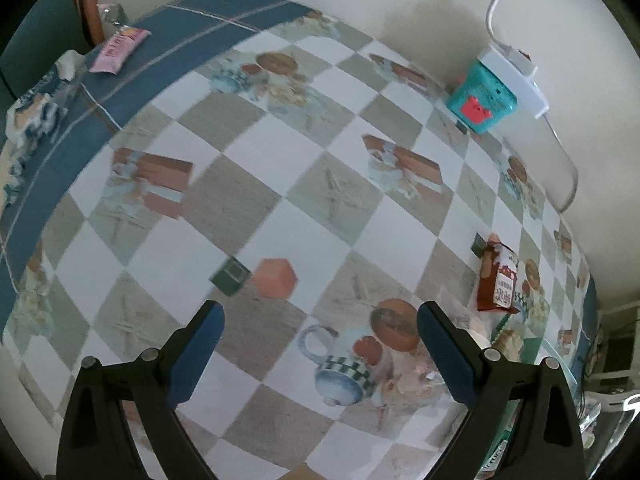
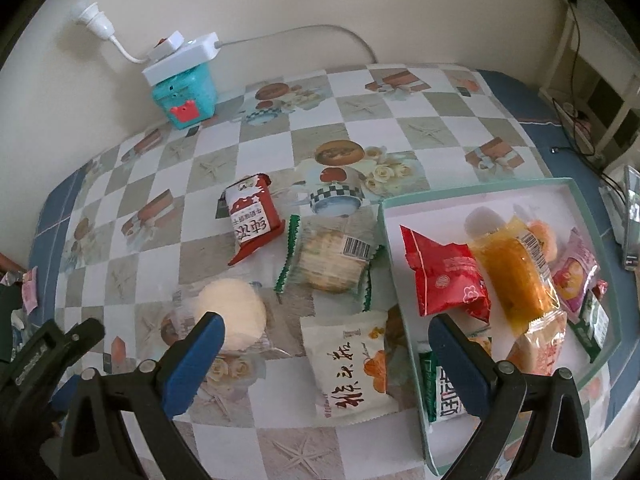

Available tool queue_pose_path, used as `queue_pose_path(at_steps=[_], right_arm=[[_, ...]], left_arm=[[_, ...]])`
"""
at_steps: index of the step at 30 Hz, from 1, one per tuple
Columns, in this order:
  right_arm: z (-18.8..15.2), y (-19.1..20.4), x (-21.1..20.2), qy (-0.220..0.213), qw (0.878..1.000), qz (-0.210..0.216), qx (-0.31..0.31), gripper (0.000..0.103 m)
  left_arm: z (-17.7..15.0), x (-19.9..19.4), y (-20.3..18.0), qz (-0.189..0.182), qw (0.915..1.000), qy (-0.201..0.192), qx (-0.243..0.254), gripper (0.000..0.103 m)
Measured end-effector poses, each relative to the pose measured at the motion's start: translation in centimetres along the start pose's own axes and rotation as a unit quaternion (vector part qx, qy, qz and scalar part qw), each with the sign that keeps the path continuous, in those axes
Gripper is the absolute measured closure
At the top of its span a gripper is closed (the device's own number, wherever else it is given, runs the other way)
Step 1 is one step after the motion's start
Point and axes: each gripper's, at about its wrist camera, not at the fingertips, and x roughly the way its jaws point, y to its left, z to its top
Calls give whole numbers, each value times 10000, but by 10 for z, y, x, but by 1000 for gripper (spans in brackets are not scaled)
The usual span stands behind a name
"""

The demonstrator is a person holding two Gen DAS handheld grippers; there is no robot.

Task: Organize snacks
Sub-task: 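Move the left tool to the clear-wrapped round bun while the right tool approaches the white red-text packet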

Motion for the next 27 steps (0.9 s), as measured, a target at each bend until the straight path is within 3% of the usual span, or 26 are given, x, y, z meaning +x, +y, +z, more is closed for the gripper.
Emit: queue_pose_path(at_steps=[3, 10, 27], right_arm=[[1, -3, 3, 33, 10000, -38, 18, 0], [3, -17, 4, 75, 9998, -159, 47, 0], [9, -65, 2, 117, 9979, -280, 573, 0]], left_arm=[[-2, 5, -11, 13, 9999, 32, 145, 6], [-7, 10, -39, -369, 9985, 139, 369, 6], [-30, 37, -117, -201, 9865, 312, 1598, 6]])
